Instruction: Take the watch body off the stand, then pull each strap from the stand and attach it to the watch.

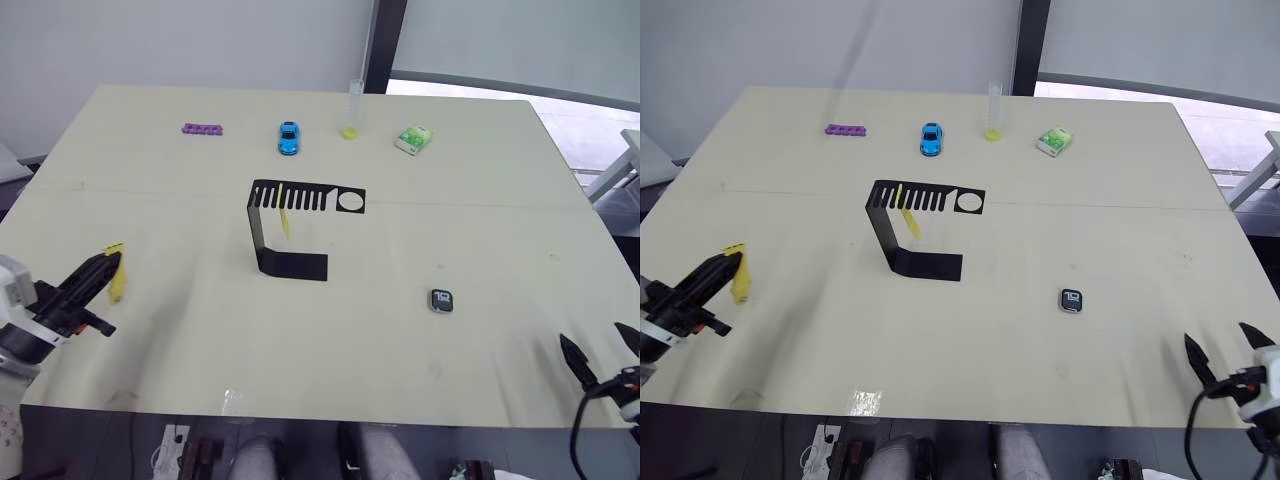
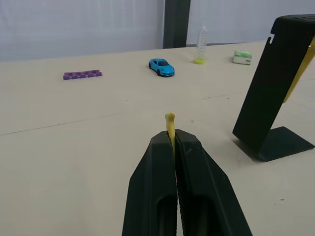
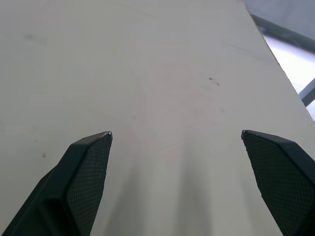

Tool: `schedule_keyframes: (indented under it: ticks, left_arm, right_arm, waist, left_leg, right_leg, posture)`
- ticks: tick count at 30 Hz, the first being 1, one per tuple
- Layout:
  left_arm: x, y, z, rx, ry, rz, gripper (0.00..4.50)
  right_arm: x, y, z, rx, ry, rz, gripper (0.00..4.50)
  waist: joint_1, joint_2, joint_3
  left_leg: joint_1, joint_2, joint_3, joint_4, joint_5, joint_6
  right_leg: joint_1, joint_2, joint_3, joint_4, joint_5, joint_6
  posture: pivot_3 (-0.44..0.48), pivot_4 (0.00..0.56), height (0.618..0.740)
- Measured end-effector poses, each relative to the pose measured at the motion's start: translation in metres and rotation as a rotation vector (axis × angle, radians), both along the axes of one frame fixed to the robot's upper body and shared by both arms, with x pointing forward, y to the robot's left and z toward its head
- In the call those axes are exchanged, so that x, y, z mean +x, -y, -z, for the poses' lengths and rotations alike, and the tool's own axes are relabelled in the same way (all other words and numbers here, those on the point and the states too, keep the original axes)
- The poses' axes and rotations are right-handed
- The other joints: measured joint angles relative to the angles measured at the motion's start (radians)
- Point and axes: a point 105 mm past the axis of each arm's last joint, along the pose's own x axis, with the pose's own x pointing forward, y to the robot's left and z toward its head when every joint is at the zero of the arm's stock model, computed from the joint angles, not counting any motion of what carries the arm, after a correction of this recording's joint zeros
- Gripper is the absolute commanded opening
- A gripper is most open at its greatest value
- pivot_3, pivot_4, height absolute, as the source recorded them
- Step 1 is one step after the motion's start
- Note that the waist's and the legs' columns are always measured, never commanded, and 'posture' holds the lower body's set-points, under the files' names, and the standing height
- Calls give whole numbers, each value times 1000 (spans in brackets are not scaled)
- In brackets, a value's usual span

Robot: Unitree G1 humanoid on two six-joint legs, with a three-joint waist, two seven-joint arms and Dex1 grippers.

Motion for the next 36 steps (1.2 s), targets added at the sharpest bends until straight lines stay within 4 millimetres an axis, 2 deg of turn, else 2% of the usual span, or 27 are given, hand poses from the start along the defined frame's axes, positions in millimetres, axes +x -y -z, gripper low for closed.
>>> schedule_keyframes:
  ticks: [6,11,13,18,24,29,36]
  left_arm:
    - [4,35,-5,-1,3,142,0]
    - [-2,89,-17,3,7,369,0]
    - [-7,109,-23,25,5,477,0]
    - [-12,139,-32,14,21,618,0]
    - [-18,157,-10,22,-41,713,0]
    - [-22,162,-5,34,-50,755,0]
    - [-23,163,-5,14,-63,768,0]
  right_arm:
    - [22,-61,-11,135,2,-37,4459]
    - [27,-124,-18,175,-92,-152,4459]
    - [28,-140,-19,200,-132,-164,4459]
    - [36,-151,-8,230,-231,-90,4459]
    - [48,-158,-2,238,-263,-42,4459]
    - [53,-160,8,250,-322,-14,4459]
    - [53,-162,8,259,-324,27,4459]
  waist:
    - [4,2,0]
    - [6,1,-1]
    - [6,1,-1]
    - [3,1,-1]
    - [2,1,-1]
    - [4,1,-1]
    - [4,1,-1]
  left_leg:
    - [0,0,-1,-1,1,-1]
    - [-2,0,-2,1,1,-1]
    - [-2,-1,-2,1,1,-1]
    - [-2,-1,-2,2,1,-1]
    - [-3,-1,-1,2,2,-1]
    - [-3,-1,-1,3,3,-1]
    - [-3,-1,-2,2,3,-1]
  right_leg:
    - [-1,0,0,2,0,-1]
    - [-2,-1,-1,2,0,0]
    - [-1,0,-1,2,0,0]
    - [-2,0,-1,2,0,0]
    - [-3,2,0,2,0,-1]
    - [-3,2,0,2,0,-1]
    - [-3,2,0,2,0,0]
  posture:
    - [0,150,740]
    - [0,150,740]
    - [0,150,740]
    - [0,150,740]
    - [0,150,740]
    - [0,150,740]
    - [0,150,740]
